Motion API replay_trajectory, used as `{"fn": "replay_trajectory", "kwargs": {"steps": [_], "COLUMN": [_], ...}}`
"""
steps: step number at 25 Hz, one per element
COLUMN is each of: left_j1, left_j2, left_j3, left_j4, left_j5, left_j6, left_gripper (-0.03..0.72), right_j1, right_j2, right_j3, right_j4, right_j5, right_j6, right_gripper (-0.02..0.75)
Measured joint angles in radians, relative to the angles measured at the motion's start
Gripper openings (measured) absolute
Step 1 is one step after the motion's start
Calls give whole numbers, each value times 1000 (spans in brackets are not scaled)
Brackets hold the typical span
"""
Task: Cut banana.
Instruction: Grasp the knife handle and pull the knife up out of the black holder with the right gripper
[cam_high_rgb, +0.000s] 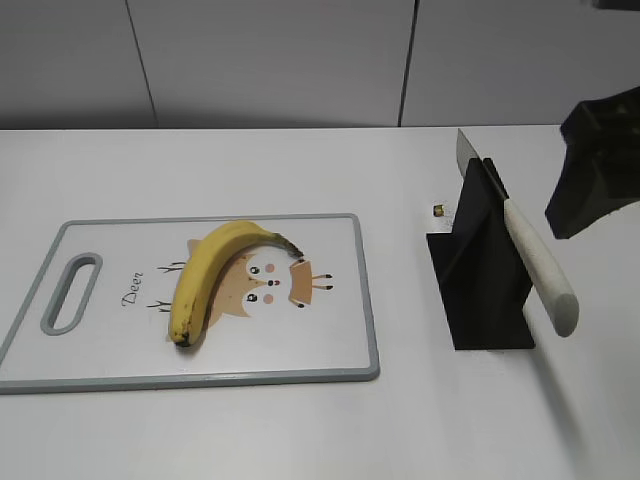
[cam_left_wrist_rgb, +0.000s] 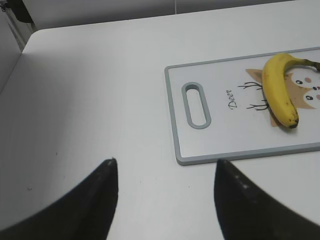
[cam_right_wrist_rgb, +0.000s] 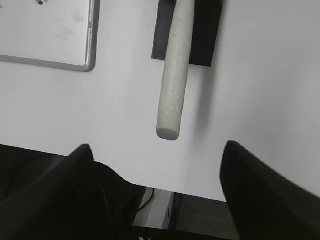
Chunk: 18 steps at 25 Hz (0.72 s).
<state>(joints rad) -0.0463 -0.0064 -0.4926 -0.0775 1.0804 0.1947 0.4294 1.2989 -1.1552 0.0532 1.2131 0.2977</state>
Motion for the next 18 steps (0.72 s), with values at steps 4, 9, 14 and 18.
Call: {"fn": "replay_trajectory", "kwargs": {"steps": [4, 9, 14, 18], "left_j1": [0, 0, 0, 0], "left_j2": [0, 0, 0, 0], "left_j3": [0, 0, 0, 0], "left_j4": [0, 0, 0, -1], "left_j5": [0, 0, 0, 0], "left_j6": [0, 1, 1, 1], "left_gripper": [589, 589, 588, 588], "right_j1": [2, 2, 2, 2], "right_j2": [72, 150, 209, 250], "right_j3": [-3, -3, -3, -3], "right_j4": [-3, -23, -83, -91], "right_j5": [0, -11, -28, -40], "right_j6": [16, 20, 41, 45], "right_gripper": [589, 589, 589, 589]}}
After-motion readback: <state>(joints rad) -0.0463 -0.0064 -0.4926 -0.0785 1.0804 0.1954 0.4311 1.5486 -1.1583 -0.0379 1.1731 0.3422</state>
